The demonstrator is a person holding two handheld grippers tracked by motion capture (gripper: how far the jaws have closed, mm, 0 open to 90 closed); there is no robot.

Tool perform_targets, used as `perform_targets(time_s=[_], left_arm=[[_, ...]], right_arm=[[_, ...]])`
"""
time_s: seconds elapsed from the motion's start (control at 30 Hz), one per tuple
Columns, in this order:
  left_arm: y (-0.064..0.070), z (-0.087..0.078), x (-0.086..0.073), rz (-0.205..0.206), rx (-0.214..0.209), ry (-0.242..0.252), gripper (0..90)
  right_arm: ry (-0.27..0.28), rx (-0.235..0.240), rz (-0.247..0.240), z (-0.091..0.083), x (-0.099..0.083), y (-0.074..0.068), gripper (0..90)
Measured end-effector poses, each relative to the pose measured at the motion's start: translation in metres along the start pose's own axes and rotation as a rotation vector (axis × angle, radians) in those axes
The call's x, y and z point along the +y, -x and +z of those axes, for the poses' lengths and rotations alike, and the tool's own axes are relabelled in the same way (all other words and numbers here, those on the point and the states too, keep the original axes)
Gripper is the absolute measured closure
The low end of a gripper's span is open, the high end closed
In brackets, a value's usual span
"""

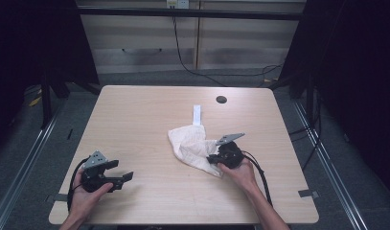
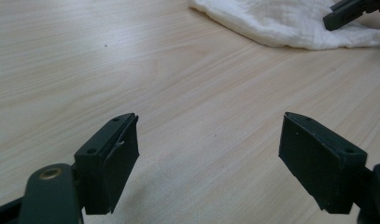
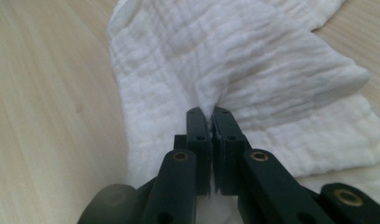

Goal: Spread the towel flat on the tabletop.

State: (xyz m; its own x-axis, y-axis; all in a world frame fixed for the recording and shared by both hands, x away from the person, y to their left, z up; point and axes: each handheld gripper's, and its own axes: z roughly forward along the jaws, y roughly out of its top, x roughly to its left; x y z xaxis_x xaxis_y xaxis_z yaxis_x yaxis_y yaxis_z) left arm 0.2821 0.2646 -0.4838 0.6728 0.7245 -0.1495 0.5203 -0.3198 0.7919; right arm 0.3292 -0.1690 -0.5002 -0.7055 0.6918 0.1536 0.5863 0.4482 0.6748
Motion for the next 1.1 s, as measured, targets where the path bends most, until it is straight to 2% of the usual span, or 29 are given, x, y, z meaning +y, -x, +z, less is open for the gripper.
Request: perform_targets(time_s=[0.07, 0.27, 0.33, 0.53, 0.67, 0.8, 0.9, 1.0, 1.1], left_arm=[[0.001, 0.0, 0.0, -0.002, 0.012, -0.001, 25.5], [0.0, 0.001, 0.0, -0.008, 0.027, -0.002, 25.3], [0.0, 0.001, 0.0, 0.0, 0.032, -0.008, 25.0], [0.003, 0.008, 0.002, -0.022, 0.035, -0.002, 25.1], [0.009, 0.012, 0.004, 0.0, 0.009, -0.015, 27.0], [0.014, 0.014, 0.005, -0.004, -0.006, -0.019, 26.4], [0.016, 0.015, 0.006, 0.002, -0.017, -0.023, 26.4], [0.017, 0.016, 0.007, 0.003, -0.018, -0.022, 26.8], [0.022, 0.016, 0.012, -0.008, -0.035, -0.007, 30.3]], right_arm=[[-0.013, 0.002, -0.014, -0.003, -0.003, -0.007, 86.5], [-0.007, 0.023, -0.02, -0.006, -0.009, -0.015, 86.4], [-0.021, 0.021, -0.032, -0.007, -0.009, -0.019, 86.5], [-0.015, 0.059, -0.052, -0.009, -0.014, -0.032, 86.4], [-0.024, 0.082, -0.083, -0.01, -0.017, -0.044, 86.4], [-0.025, 0.096, -0.109, -0.009, -0.017, -0.051, 86.4], [-0.029, 0.123, -0.126, -0.008, -0.019, -0.06, 86.3], [-0.031, 0.137, -0.164, -0.007, -0.02, -0.069, 85.8], [-0.043, 0.146, -0.156, -0.007, -0.018, -0.071, 83.5]])
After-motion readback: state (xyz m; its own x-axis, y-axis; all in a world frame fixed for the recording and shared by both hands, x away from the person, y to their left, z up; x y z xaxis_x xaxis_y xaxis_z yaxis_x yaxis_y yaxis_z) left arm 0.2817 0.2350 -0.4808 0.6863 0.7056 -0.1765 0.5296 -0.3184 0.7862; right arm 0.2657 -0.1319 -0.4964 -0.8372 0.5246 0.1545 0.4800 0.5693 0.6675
